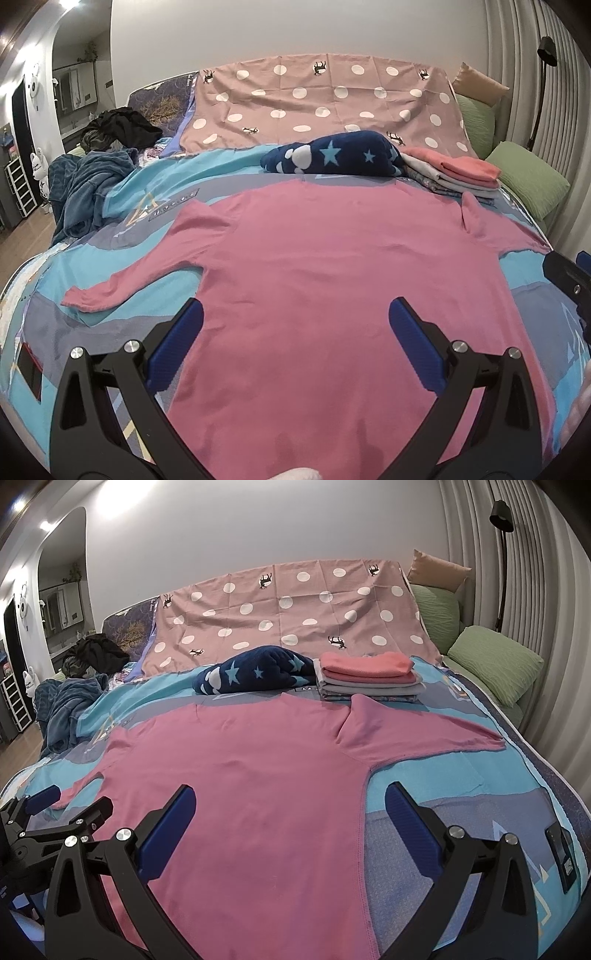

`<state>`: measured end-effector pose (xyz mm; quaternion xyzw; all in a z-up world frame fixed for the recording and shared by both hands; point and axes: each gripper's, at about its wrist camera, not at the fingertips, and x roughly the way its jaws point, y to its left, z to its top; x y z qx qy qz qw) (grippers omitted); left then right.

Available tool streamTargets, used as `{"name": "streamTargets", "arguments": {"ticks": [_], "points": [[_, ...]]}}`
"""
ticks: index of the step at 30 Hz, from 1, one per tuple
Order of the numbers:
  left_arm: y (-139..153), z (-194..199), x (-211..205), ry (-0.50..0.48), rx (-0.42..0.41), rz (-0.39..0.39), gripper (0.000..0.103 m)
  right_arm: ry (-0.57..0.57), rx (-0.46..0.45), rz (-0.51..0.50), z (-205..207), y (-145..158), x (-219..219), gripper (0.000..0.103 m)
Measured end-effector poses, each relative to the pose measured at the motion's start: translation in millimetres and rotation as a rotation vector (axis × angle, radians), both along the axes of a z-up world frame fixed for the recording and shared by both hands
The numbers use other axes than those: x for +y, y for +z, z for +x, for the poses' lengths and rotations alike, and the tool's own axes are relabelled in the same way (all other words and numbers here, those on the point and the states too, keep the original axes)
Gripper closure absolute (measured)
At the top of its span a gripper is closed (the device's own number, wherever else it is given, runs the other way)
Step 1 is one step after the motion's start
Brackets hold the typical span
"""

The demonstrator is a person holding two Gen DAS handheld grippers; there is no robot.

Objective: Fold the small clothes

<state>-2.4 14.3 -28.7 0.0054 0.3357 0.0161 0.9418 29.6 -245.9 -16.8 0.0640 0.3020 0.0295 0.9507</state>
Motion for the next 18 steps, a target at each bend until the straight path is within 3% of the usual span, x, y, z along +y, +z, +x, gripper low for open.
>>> {"name": "streamTargets", "arguments": {"ticks": [18], "points": [[-8.4,4.9,7.7,-0.015,0.006,-0.038,0.002,0.000,0.018,-0.018,2.4,-5.7,2.9,0.001]]}}
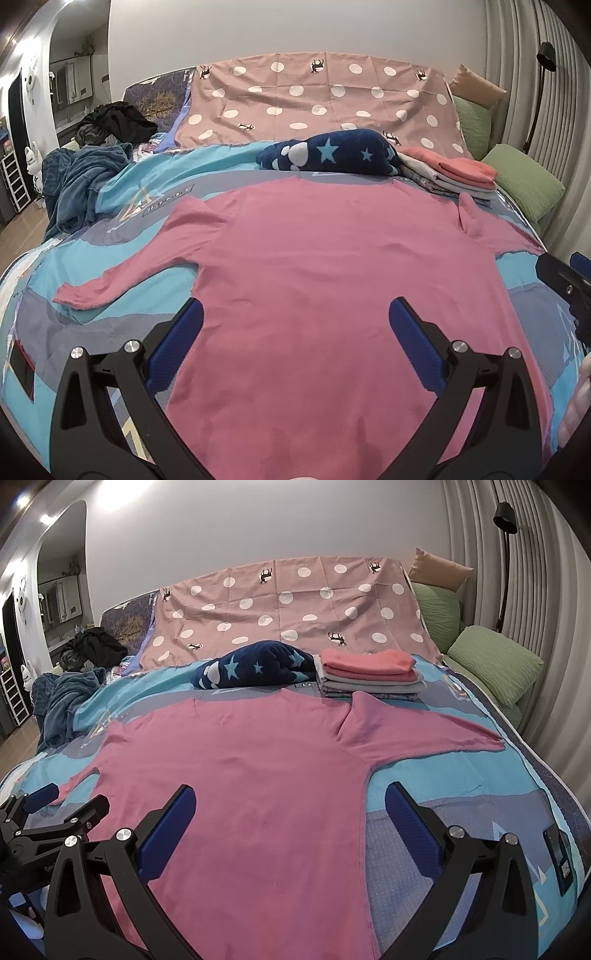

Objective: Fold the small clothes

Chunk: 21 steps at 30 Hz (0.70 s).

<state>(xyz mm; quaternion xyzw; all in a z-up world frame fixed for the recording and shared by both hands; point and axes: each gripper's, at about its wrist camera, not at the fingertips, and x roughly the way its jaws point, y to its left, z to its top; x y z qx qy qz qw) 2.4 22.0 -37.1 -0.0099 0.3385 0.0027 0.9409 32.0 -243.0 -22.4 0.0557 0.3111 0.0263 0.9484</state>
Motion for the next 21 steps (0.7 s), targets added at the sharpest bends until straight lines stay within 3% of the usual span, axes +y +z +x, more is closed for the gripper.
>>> {"name": "streamTargets", "arguments": {"ticks": [8,13,17,21], "points": [[-14,12,40,0.035,0.028,-0.075,0.004,0.015,0.040,-0.022,13,-6,6,0.001],[-43,29,120,0.167,0.106,-0.178,0.029,0.006,0.084,-0.026,27,-13,7,0.001],[-79,42,227,0.414,0.205,-0.339,0.042,0.006,0.111,-0.040,36,-19,10,0.001],[-109,43,325,0.662,0.231,-0.470,0.043,0.004,0.133,-0.057,45,-26,13,0.001]]}}
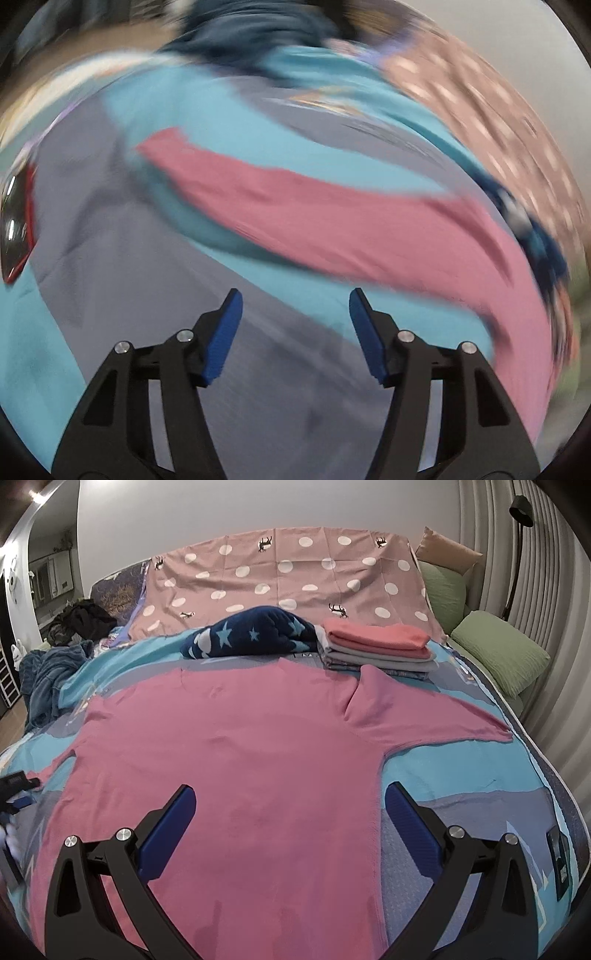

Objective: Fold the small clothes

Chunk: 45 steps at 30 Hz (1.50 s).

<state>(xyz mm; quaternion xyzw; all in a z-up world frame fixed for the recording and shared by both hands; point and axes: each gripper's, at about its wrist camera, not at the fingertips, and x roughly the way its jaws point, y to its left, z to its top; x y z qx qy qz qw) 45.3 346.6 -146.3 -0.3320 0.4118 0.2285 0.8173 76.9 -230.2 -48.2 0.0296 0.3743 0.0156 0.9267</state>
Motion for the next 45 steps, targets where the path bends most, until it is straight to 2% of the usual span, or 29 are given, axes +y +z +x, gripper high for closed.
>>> {"name": "streamTargets", "arguments": {"ticks": [2,6,8,9,10,11,12,13,15,18,22,26,29,32,33,35,36,37,41,44,45], "points": [[-16,2,45,0.121,0.013,-0.043,0.043,-0.003,0.014,-0.003,5,-3,1,0.001],[-41,15,107,0.252,0.024,-0.100,0.043,0.003,0.034,-0.008,12,-7,6,0.001],[-55,22,132,0.307,0.010,-0.156,0.061,0.011,0.033,-0.011,14,-7,9,0.001],[-61,24,141,0.325,-0.011,-0.196,0.085,0.015,0.030,-0.011,14,-6,10,0.001],[-65,24,149,0.344,-0.041,-0.255,0.099,0.017,0.027,-0.012,14,-6,11,0.001],[-63,24,151,0.359,-0.071,-0.285,0.099,0.017,0.026,-0.013,15,-5,11,0.001],[-53,26,149,0.344,-0.111,-0.270,0.100,0.018,0.026,-0.016,16,-5,10,0.001],[-42,31,144,0.318,-0.137,-0.241,0.100,0.017,0.029,-0.020,17,-6,10,0.001],[-2,46,119,0.207,-0.215,-0.167,0.100,0.010,0.042,-0.024,22,-9,8,0.001],[50,71,71,0.037,-0.323,-0.131,0.100,-0.003,0.052,0.013,27,-8,5,0.001],[124,108,-36,-0.267,-0.451,-0.059,0.100,-0.013,0.032,0.052,27,-4,-1,0.001],[152,129,-155,-0.535,-0.480,-0.025,0.100,-0.036,0.032,0.055,24,-6,-14,0.001],[143,143,-237,-0.707,-0.447,-0.009,0.100,-0.075,0.041,0.073,24,-8,-33,0.001],[112,152,-302,-0.831,-0.369,-0.017,0.099,-0.098,0.050,0.099,24,-9,-52,0.001],[100,153,-317,-0.864,-0.337,-0.027,0.096,-0.103,0.046,0.100,24,-8,-59,0.001],[72,152,-349,-0.922,-0.256,-0.039,0.081,-0.107,0.031,0.083,25,-5,-67,0.001],[60,150,-358,-0.941,-0.226,-0.037,0.071,-0.104,0.026,0.075,26,-5,-70,0.001],[54,152,-362,-0.950,-0.208,-0.031,0.066,-0.097,0.023,0.069,27,-4,-71,0.001],[42,149,-358,-0.953,-0.175,0.013,0.057,-0.010,0.037,0.118,43,-2,-72,0.002],[46,140,-345,-0.917,-0.194,0.039,0.052,0.136,0.098,0.260,68,-6,-63,0.018],[48,136,-339,-0.905,-0.200,0.044,0.051,0.193,0.137,0.340,80,-10,-59,0.024]]}}
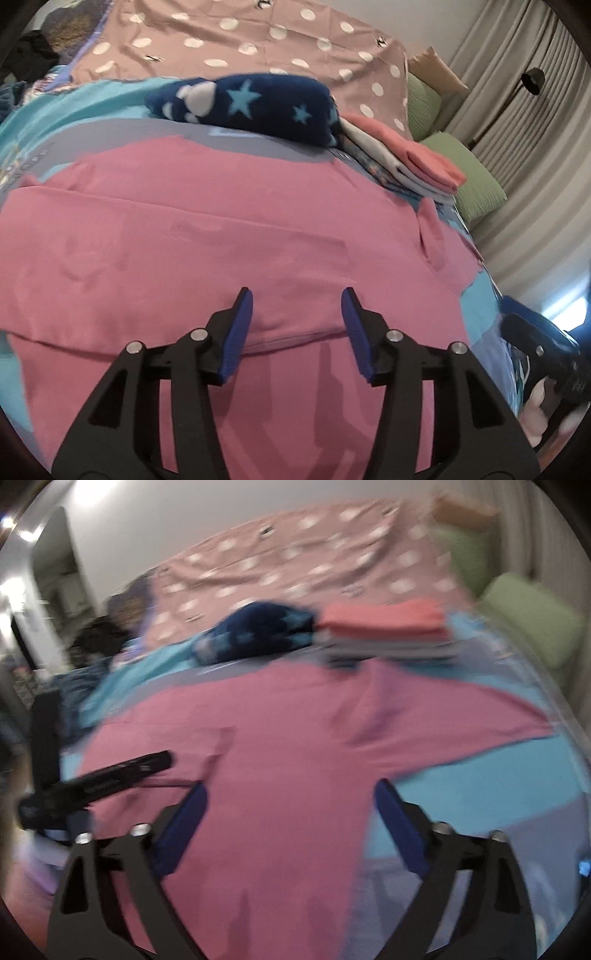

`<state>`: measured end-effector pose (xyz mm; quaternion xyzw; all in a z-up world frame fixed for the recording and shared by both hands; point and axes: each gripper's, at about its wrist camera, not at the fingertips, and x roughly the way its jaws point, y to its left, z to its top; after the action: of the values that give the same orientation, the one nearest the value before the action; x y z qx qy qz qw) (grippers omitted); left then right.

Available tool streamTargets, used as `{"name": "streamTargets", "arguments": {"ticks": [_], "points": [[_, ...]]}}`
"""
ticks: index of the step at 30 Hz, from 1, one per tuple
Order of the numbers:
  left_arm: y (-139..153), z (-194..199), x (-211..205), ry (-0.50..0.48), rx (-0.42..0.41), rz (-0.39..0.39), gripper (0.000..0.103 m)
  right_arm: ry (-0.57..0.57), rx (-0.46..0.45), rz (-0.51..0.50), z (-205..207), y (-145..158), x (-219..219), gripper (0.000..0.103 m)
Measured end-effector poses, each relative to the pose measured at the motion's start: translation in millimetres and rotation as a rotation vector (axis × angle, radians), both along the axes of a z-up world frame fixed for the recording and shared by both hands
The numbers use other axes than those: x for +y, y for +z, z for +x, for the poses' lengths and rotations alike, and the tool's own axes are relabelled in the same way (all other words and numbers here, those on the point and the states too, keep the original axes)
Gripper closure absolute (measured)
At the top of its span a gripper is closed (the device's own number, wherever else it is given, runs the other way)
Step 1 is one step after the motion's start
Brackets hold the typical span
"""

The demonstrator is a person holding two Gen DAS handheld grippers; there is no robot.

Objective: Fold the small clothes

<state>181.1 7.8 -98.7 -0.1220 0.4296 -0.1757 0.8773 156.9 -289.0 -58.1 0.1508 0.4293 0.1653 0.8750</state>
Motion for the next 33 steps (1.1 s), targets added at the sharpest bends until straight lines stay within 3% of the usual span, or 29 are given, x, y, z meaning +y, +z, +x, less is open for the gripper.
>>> {"name": "streamTargets", "arguments": {"ticks": [4,10,15,16,18,20,21,27,30,33], "points": [[9,-24,32,0.045,-0.038,0.041,0.046,0.136,0.168,0.211,43,-27,27,0.032],[11,-57,104,0.258,-0.078,0.210,0.035,0.183,0.264,0.214,82,-54,73,0.034],[1,-73,181,0.483,-0.032,0.265,0.032,0.192,0.225,0.208,111,-60,97,0.037],[-1,-73,190,0.502,-0.017,0.255,0.032,0.202,0.225,0.210,115,-61,100,0.044],[-7,-73,207,0.535,0.011,0.228,0.032,0.252,0.260,0.258,119,-61,110,0.101],[-10,-71,212,0.533,0.021,0.217,0.032,0.256,0.226,0.295,113,-46,109,0.101],[-12,-71,214,0.531,0.024,0.215,0.032,0.244,0.142,0.259,108,-24,106,0.101],[-9,-61,199,0.475,-0.005,0.208,0.030,0.154,-0.060,0.247,93,50,55,0.101],[-6,-54,187,0.447,-0.021,0.208,0.029,0.091,-0.084,0.185,97,55,30,0.101],[-5,-50,175,0.411,-0.025,0.208,0.029,0.037,-0.026,0.165,104,35,9,0.101]]}}
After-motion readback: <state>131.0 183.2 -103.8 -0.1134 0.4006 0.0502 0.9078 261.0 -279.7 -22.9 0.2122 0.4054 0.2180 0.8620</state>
